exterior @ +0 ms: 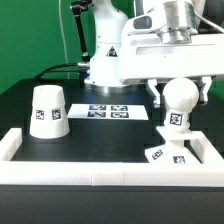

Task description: Assemble lamp

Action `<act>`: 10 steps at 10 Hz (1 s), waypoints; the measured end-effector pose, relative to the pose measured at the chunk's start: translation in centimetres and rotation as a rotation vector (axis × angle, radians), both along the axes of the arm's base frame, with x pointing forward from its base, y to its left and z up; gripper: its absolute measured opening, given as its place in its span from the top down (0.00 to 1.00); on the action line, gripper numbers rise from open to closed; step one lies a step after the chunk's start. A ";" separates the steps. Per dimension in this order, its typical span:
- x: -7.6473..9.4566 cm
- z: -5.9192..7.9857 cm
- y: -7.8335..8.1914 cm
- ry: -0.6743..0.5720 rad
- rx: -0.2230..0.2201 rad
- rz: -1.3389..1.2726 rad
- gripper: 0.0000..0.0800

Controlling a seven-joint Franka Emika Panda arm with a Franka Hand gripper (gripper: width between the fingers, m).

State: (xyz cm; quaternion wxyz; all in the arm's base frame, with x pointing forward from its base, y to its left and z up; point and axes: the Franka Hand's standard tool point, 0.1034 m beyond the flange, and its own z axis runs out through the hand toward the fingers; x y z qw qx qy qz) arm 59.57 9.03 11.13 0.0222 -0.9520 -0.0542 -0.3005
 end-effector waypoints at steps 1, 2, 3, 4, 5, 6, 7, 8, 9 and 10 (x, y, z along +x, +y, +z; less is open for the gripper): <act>-0.2 0.0 -0.2 -0.023 -0.003 -0.003 0.28; -0.1 0.0 -0.3 -0.023 -0.001 -0.005 0.28; -0.1 0.0 -0.4 -0.019 0.001 -0.008 0.28; 0.0 0.0 -0.4 -0.005 0.002 -0.007 0.28; -0.2 -0.2 -0.3 0.005 0.003 -0.006 0.23; -0.2 -0.3 -0.4 0.006 0.003 -0.006 0.16; -0.2 -0.3 -0.4 0.007 0.003 -0.006 0.13; -0.4 -0.2 -0.6 0.040 0.006 -0.007 0.13; -0.4 0.4 -0.6 0.050 0.008 -0.005 0.13; -0.5 1.1 -0.6 0.056 0.010 -0.003 0.13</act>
Offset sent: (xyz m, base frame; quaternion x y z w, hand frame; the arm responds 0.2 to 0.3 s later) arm 0.0000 0.0000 0.0000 0.0000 0.0000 0.0000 1.0000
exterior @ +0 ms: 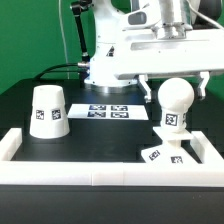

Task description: Assemble lamp

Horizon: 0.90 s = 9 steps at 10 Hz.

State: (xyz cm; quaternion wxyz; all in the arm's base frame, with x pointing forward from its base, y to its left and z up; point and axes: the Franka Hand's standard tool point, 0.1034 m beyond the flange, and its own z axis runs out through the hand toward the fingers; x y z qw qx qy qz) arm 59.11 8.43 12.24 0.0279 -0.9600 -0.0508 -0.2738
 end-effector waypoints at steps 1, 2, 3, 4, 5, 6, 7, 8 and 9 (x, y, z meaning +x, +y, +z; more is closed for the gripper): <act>0.0 0.7 0.0 0.003 0.002 0.002 0.13; 0.1 1.3 -0.1 0.003 0.001 0.003 0.13; 0.3 1.7 -0.3 0.007 0.002 0.001 0.13; 0.3 1.7 -0.6 0.017 0.003 -0.001 0.13; 0.3 1.5 -0.7 0.041 0.003 -0.001 0.13; 0.2 1.1 -1.0 0.048 0.000 -0.001 0.13; -0.1 0.6 -0.8 0.101 0.007 0.005 0.13; -0.2 0.4 -0.3 0.162 0.016 0.017 0.13; -0.3 0.2 0.0 0.243 0.028 0.027 0.13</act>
Offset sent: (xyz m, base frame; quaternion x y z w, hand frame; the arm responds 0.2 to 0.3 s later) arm 0.0043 -0.0097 0.0134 0.0007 -0.0179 -0.0119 0.9998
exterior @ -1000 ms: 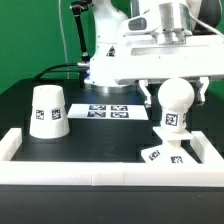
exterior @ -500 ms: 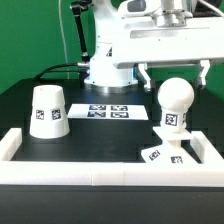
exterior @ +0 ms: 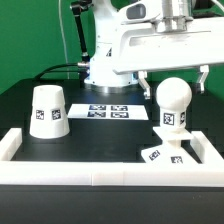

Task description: Assemble lamp

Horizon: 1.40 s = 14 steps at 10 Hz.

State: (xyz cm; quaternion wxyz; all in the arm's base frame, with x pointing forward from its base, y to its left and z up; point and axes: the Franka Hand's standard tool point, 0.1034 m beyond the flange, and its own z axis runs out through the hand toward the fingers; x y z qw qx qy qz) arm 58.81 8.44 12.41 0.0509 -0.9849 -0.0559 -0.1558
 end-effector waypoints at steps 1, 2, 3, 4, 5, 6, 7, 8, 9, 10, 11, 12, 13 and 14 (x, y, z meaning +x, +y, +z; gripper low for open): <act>-0.1 -0.1 0.2 0.065 0.007 0.011 0.13; 0.0 -0.3 0.3 0.113 0.009 0.023 0.13; -0.4 -0.5 0.5 0.204 0.012 0.039 0.13; 0.0 -0.4 0.5 0.248 0.013 0.050 0.13; 0.1 -0.7 0.4 0.248 0.013 0.050 0.13; 0.2 -1.0 0.3 0.238 0.011 0.048 0.13; 0.1 -1.1 0.3 0.238 0.010 0.048 0.13; 0.1 -1.1 0.4 0.238 0.009 0.050 0.13; 0.1 -1.1 0.5 0.236 0.009 0.052 0.13; 0.1 -1.1 0.5 0.236 0.009 0.052 0.29; 0.1 -1.1 0.5 0.236 0.009 0.051 0.29; 0.1 -1.1 0.5 0.238 0.012 0.041 0.28; 0.1 -1.1 0.5 0.240 0.015 0.024 0.28; 0.1 -1.1 0.5 0.239 0.014 0.027 0.28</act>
Offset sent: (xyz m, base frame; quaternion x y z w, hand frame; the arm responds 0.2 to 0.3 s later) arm 0.0067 -0.0039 -0.0028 -0.0014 -0.1934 -0.0140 0.9810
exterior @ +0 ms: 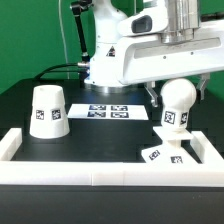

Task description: Assemble lamp

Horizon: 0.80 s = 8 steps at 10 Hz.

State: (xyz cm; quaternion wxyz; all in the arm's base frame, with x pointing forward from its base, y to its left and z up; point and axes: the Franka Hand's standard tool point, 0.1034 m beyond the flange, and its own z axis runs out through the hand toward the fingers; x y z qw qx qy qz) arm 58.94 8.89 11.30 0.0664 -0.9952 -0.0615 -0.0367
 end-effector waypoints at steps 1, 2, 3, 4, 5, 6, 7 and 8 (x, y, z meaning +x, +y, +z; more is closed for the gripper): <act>0.1 0.0 -0.3 -0.001 0.015 -0.044 0.28; 0.1 0.0 -0.3 0.018 0.032 -0.163 0.28; 0.0 0.0 -0.3 0.050 0.061 -0.311 0.28; 0.0 0.0 -0.3 0.066 0.080 -0.408 0.28; 0.1 0.0 -0.3 0.076 0.095 -0.491 0.28; 0.2 0.0 -0.3 0.084 0.109 -0.566 0.28; 0.2 0.0 -0.2 0.089 0.111 -0.591 0.28; 0.1 0.0 -0.1 0.101 0.116 -0.657 0.28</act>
Offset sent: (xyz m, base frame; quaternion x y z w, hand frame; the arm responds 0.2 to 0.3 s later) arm -0.0027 0.0004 0.0000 0.0460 -0.0334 0.2985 0.9527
